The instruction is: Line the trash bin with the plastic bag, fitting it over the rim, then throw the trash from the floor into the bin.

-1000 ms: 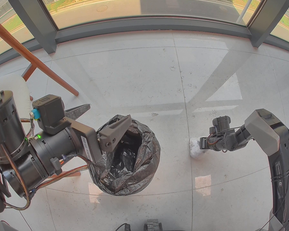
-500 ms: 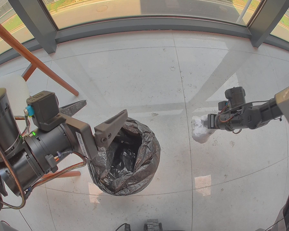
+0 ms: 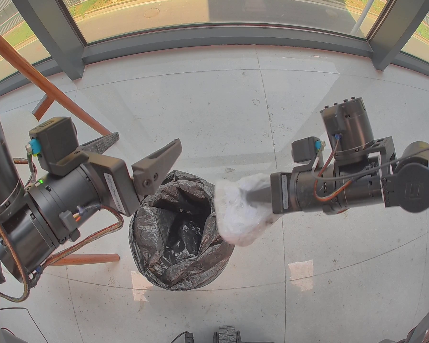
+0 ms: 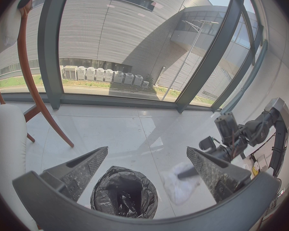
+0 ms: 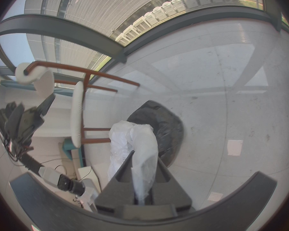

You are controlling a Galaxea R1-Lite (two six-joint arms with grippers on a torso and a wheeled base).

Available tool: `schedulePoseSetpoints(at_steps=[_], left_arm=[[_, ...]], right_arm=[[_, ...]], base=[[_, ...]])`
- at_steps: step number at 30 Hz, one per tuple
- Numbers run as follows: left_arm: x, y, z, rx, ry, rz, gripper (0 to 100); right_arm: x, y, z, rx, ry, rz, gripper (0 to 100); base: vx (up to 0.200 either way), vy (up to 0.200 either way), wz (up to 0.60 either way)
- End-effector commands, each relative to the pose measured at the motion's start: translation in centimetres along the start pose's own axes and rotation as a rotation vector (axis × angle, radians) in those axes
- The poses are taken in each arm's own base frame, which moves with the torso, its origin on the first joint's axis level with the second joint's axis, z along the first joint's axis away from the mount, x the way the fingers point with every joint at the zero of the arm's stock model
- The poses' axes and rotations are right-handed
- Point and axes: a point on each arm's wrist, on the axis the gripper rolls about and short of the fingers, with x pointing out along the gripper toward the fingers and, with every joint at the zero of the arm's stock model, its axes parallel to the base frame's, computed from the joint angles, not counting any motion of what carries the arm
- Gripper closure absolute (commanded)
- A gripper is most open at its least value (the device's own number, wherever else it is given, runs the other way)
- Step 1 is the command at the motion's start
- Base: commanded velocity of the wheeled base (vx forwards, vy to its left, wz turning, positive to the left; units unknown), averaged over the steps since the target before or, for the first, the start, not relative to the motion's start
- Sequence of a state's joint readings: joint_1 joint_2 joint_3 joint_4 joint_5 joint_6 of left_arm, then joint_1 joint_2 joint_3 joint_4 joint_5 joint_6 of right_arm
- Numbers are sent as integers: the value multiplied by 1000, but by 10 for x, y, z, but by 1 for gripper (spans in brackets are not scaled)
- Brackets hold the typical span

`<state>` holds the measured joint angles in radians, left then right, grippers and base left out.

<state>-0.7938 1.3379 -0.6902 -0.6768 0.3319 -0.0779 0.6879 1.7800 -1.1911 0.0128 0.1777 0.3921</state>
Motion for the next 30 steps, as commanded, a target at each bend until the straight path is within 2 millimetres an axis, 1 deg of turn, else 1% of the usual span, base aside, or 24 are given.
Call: schedulePoseSetpoints(at_steps=[1, 6, 9, 10, 12, 16, 19, 21, 22, 23, 24, 25, 26, 27, 28, 30], left_arm=[[1, 0, 6, -7, -20, 9, 0], [3, -1, 9, -10, -30, 12, 0], [4, -1, 11, -12, -36, 13, 0], [4, -1, 11, -12, -36, 13, 0], [4, -1, 11, -12, -36, 13, 0], [3, 0, 12, -14, -42, 32, 0], [3, 1, 16, -20, -57, 80, 0], [4, 1, 20, -25, -69, 101, 0], [4, 1, 24, -32, -84, 107, 0], [4, 2, 26, -34, -91, 116, 0], [5, 7, 30, -38, -107, 147, 0], [6, 10, 33, -40, -116, 168, 0], [6, 11, 34, -40, -118, 171, 0], [4, 17, 42, -49, -149, 213, 0], [2, 20, 48, -58, -170, 243, 0], [-1, 27, 53, -67, -195, 314, 0]], right_arm=[[10, 28, -16, -40, 60, 70, 100], [33, 37, -15, -43, 21, 110, 100], [40, 38, -13, -28, 1, 121, 100], [41, 38, -13, -27, -1, 121, 0], [41, 38, -13, -27, -1, 121, 0], [36, 38, -4, 26, -40, 117, 0], [23, 43, 5, 93, -103, 92, 0], [8, 45, 11, 137, -160, 65, 0], [-5, 46, 15, 160, -194, 51, 0], [-13, 44, 17, 174, -213, 42, 0], [-27, 40, 20, 195, -248, 25, 0], [-35, 35, 21, 210, -263, 12, 0], [-36, 35, 20, 212, -262, 10, 0], [-57, 24, 18, 238, -290, -23, 0], [-70, 16, 16, 251, -311, -48, 0], [-88, 1, 10, 274, -336, -105, 0]], base=[[0, 0, 0], [0, 0, 0], [0, 0, 0], [0, 0, 0], [0, 0, 0], [0, 0, 0], [0, 0, 0], [0, 0, 0], [0, 0, 0], [0, 0, 0], [0, 0, 0], [0, 0, 0], [0, 0, 0], [0, 0, 0], [0, 0, 0], [0, 0, 0]])
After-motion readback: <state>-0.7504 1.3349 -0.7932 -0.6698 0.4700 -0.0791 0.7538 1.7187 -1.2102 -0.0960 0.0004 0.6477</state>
